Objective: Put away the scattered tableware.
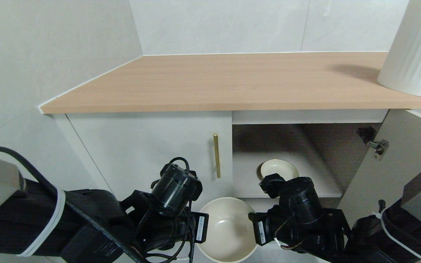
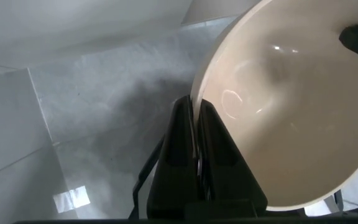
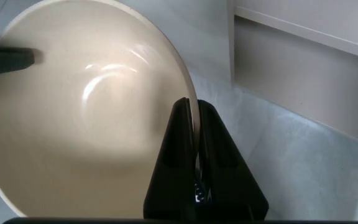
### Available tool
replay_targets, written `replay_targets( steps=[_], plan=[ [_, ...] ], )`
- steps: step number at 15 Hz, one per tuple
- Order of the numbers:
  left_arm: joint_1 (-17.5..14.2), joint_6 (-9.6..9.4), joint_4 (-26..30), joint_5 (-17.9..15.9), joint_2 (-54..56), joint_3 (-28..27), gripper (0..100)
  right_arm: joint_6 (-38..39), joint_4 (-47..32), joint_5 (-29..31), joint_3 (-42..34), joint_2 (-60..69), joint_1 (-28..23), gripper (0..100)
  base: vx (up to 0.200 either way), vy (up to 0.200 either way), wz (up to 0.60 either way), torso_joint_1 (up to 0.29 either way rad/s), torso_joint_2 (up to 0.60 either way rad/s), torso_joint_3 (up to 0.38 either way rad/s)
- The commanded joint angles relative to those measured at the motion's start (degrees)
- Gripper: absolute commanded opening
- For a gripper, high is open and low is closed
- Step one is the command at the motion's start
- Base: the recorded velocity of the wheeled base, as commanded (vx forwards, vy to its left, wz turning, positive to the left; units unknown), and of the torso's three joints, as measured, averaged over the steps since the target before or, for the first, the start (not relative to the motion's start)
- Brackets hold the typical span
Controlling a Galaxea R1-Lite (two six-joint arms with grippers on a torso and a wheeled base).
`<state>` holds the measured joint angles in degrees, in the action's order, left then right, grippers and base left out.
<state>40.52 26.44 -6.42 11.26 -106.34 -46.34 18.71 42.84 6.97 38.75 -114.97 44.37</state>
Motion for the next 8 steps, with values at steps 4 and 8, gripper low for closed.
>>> replay_targets(
  steps=[4, 8],
  plan=[
    [0.0, 0.01, 0.27, 0.16, -0.18, 0.11, 0, -0.08, -0.12, 0.23, 0.09, -0.61, -0.34, 0, 0.0, 0.0, 0.0, 0.0, 0.0, 0.0],
    [0.0, 0.1, 0.18, 0.16, -0.1, 0.02, 100, -0.08, -0.12, 0.23, 0.09, -0.69, -0.43, 0, 0.0, 0.0, 0.0, 0.0, 0.0, 0.0]
  ],
)
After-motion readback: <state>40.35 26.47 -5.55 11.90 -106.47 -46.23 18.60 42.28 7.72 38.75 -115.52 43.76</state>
